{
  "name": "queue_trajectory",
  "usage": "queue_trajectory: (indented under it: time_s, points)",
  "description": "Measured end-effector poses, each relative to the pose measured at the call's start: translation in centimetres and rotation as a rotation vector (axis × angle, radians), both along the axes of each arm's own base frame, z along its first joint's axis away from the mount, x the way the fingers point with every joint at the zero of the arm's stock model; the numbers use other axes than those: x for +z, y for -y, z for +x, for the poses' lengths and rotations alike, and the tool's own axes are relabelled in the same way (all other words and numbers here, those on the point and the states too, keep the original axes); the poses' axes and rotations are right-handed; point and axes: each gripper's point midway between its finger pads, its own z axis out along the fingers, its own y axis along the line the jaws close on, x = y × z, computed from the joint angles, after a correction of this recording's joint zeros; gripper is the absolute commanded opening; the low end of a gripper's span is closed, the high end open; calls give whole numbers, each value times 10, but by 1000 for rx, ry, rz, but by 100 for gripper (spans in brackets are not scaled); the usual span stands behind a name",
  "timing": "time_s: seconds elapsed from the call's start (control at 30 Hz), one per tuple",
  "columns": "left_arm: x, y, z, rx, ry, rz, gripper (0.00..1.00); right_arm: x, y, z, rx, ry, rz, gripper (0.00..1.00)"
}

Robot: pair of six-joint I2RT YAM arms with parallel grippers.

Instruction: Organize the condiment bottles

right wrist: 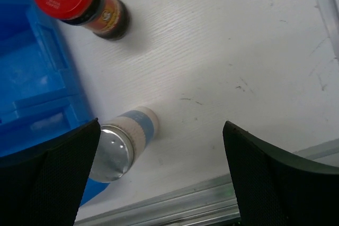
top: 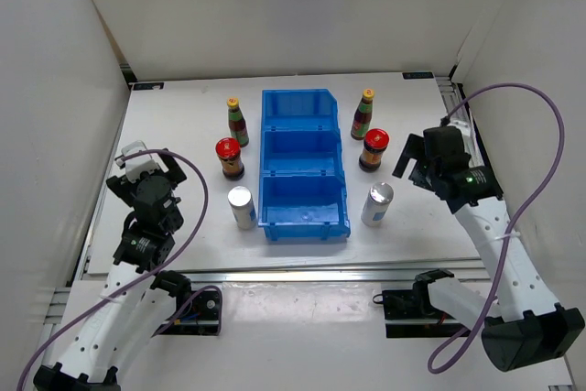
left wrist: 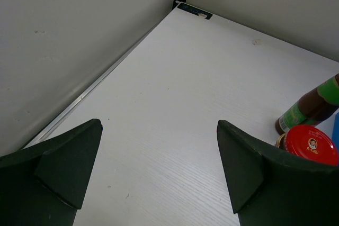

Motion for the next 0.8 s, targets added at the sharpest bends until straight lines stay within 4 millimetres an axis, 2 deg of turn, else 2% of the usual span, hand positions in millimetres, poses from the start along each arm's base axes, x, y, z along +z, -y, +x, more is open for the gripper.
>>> queue_trajectory:
  time_s: [0.1,0.27,0.47,0.67,0.8]
  points:
    - [0,0,0,0,-1,1,100,-12,-17,1,72,14,62,99]
    - [0,0,0,0,-3,6,100,-56,-40,-12,159,-68,155,99]
    - [-1,0,1,0,-12,12,100,-59,-58,-2,219,-64,192,99]
    - [-4,1,3,0,-25,16,100,-62,-61,-1,230,-77,195,99]
    - [-5,1,4,0,-29,18,100,-71,-66,-1,254,-118,204,99]
